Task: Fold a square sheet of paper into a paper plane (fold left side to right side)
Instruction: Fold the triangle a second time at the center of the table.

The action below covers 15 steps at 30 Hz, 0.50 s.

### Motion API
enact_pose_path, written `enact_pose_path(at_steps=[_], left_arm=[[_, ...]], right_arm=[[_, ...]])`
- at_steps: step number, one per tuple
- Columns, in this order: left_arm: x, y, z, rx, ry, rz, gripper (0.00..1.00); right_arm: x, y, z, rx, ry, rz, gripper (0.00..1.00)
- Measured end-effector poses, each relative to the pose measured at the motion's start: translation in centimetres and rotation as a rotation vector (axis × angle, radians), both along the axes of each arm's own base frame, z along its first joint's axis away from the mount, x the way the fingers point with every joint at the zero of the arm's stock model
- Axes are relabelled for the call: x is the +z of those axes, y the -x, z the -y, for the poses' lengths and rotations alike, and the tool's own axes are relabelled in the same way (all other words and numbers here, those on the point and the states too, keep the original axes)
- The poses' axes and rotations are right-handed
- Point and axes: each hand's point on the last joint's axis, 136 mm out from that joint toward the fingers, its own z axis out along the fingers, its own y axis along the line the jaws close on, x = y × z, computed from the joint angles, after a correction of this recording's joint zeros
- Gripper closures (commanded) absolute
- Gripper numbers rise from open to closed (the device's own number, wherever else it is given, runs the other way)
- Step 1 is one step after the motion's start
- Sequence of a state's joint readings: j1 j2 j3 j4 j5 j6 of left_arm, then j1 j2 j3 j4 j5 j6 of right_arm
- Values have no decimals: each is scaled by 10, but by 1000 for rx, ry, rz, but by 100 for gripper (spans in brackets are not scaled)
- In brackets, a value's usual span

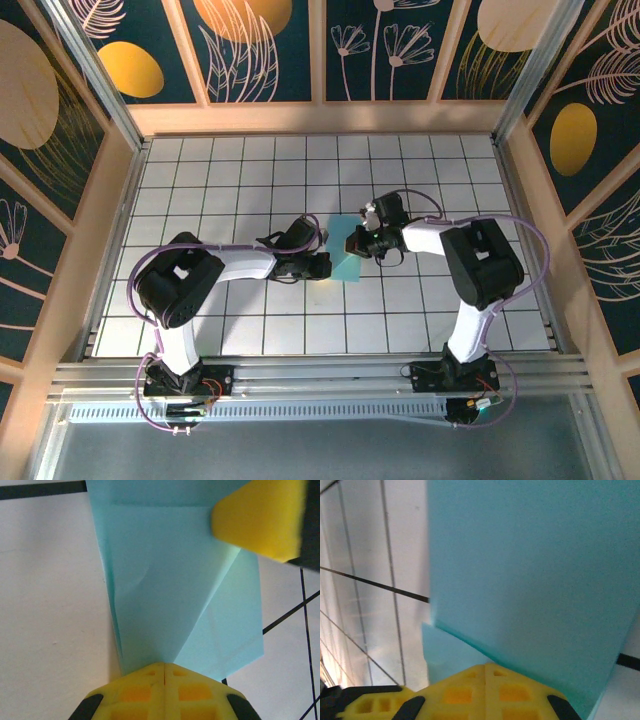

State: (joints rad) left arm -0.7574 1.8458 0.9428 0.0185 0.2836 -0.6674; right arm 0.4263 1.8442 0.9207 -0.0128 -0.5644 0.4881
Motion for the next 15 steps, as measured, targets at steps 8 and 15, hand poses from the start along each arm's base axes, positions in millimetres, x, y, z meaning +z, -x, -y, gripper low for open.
enact_pose_path(at_steps=[8,15], left_arm=[[18,-9,14,-12,39,5,95],[19,-17,28,-28,62,0,96]], right_arm=[[-4,0,1,0,7,-4,100],[-4,0,1,0,8,-4,100]])
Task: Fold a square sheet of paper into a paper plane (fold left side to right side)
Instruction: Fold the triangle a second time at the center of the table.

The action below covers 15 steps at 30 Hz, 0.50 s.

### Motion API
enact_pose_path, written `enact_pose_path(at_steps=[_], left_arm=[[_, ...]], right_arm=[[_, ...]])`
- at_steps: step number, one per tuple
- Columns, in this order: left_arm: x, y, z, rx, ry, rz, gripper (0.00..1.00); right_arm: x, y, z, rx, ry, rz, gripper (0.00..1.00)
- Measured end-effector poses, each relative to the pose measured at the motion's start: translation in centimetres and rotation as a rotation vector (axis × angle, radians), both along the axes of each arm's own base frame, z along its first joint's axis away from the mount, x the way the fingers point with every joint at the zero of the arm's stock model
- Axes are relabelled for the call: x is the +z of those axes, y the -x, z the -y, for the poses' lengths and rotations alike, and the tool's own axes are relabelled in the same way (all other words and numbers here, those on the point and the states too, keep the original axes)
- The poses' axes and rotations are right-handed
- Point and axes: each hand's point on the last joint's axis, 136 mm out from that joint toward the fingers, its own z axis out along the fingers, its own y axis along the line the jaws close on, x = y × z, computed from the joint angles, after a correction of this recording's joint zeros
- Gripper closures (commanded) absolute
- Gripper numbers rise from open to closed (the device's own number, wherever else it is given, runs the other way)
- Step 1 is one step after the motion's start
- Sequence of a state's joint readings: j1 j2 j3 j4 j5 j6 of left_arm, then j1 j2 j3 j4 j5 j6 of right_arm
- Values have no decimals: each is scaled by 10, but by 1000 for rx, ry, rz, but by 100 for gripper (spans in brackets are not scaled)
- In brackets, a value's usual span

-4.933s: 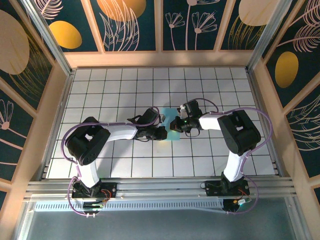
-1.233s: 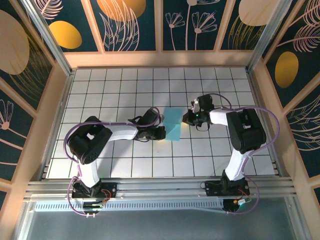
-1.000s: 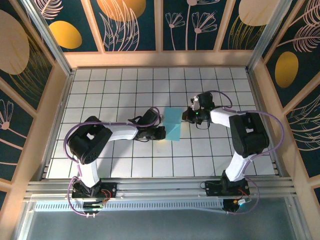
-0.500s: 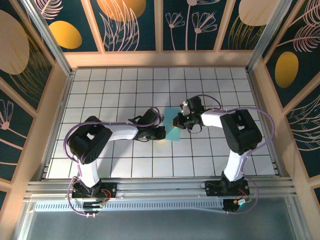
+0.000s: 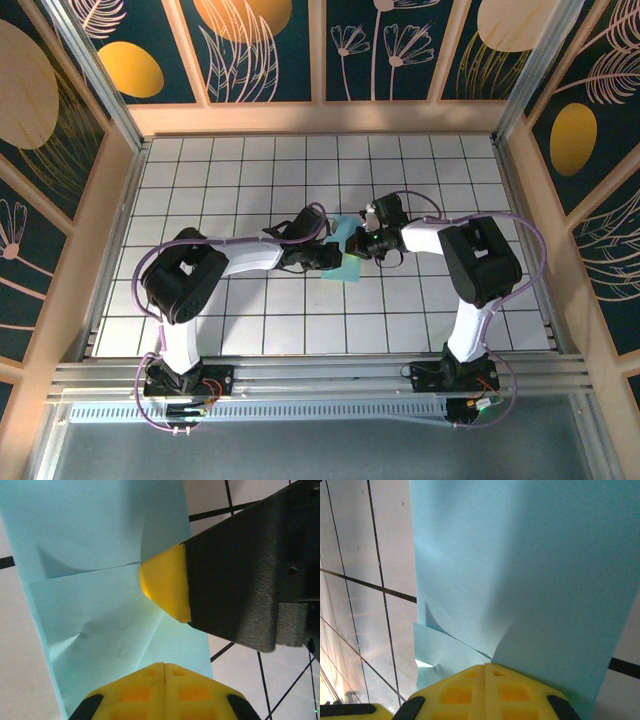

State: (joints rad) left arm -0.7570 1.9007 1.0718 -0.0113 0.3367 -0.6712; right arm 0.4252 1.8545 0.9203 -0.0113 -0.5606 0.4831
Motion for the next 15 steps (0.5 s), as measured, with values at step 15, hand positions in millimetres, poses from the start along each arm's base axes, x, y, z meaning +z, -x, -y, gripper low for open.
enact_pose_path(at_steps=[15], left_arm=[[-16,1,-2,3,-27,-24,96]], right_arm=[[0,0,0,4,3,4,100]])
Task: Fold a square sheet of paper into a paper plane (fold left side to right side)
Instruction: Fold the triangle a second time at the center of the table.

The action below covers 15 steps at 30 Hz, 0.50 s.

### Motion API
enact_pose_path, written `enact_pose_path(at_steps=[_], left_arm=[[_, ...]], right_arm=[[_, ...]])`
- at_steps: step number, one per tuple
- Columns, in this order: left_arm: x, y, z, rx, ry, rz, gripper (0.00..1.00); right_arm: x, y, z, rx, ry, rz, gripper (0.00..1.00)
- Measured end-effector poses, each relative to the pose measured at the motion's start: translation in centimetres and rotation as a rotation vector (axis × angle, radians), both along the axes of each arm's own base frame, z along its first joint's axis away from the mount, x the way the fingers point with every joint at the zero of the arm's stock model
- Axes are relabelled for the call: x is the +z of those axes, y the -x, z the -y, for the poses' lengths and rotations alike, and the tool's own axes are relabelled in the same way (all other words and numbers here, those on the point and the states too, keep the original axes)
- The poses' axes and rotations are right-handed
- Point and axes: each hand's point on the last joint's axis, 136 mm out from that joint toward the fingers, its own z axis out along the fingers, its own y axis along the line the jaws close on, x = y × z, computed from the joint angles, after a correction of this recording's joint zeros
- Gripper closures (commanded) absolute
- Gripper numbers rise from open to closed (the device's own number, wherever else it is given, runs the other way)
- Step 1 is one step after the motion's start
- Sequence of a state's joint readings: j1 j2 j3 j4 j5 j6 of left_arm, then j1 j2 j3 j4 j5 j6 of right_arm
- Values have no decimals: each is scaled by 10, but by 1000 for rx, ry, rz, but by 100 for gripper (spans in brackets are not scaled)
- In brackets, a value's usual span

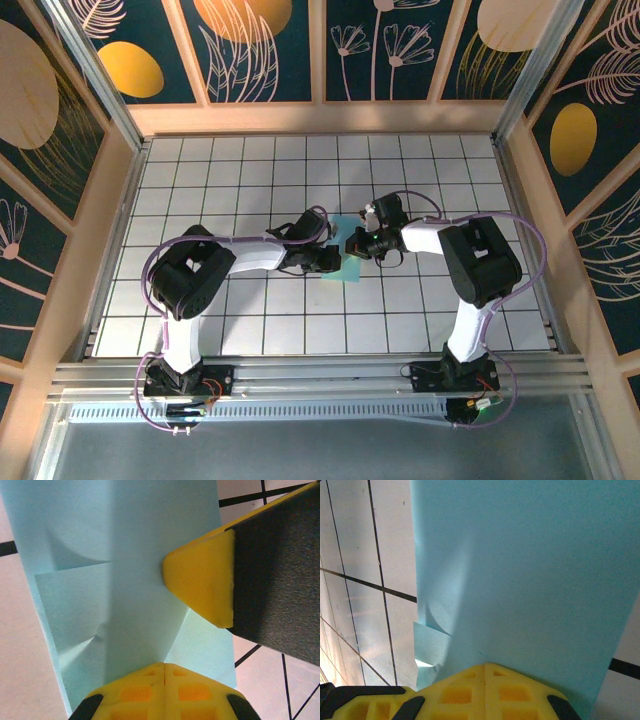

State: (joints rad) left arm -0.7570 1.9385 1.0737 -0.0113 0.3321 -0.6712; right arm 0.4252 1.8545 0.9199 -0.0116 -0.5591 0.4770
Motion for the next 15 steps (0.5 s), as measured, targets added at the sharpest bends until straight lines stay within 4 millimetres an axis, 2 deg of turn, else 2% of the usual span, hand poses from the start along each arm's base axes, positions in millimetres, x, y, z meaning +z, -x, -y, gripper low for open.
enact_pose_path(at_steps=[15], left_arm=[[-4,3,-2,-17,10,22,96]], right_arm=[[-1,0,1,10,6,8,100]])
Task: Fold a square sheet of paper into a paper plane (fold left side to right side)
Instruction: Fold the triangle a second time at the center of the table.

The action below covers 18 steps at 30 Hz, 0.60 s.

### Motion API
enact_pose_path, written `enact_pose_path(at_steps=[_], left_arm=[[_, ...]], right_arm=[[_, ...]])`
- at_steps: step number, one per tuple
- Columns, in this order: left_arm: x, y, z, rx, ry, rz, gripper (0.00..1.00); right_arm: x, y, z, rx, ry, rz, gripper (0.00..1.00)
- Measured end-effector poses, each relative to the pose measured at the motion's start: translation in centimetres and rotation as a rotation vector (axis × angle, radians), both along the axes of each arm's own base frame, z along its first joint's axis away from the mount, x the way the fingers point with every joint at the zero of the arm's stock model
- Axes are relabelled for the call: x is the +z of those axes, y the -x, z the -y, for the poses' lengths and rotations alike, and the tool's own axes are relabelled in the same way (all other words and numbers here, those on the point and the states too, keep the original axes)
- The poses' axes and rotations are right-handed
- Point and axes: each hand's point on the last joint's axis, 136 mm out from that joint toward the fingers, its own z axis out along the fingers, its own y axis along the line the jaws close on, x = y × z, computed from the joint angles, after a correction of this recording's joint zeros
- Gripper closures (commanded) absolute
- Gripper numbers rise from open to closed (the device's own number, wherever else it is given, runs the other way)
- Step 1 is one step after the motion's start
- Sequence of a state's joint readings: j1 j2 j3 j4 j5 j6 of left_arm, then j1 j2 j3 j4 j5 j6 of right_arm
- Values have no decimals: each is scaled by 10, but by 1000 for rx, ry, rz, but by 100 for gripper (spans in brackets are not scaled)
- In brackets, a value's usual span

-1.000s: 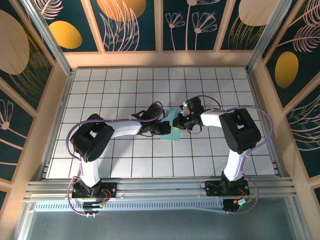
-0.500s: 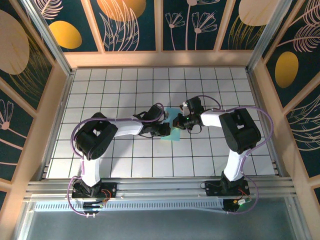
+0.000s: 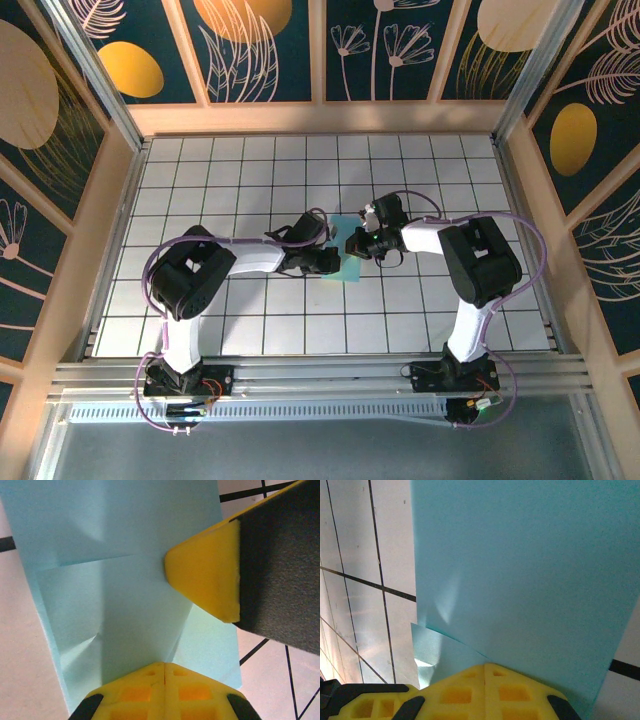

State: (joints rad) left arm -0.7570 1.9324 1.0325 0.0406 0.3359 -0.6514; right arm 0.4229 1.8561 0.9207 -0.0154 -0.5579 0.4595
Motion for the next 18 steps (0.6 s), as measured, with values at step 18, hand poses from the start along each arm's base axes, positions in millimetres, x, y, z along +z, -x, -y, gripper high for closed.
enact_pose_path(at_steps=[18], left_arm=[[0,18,-17,-44,-19,26,96]], right_arm=[[0,0,2,11,-7,0,100]])
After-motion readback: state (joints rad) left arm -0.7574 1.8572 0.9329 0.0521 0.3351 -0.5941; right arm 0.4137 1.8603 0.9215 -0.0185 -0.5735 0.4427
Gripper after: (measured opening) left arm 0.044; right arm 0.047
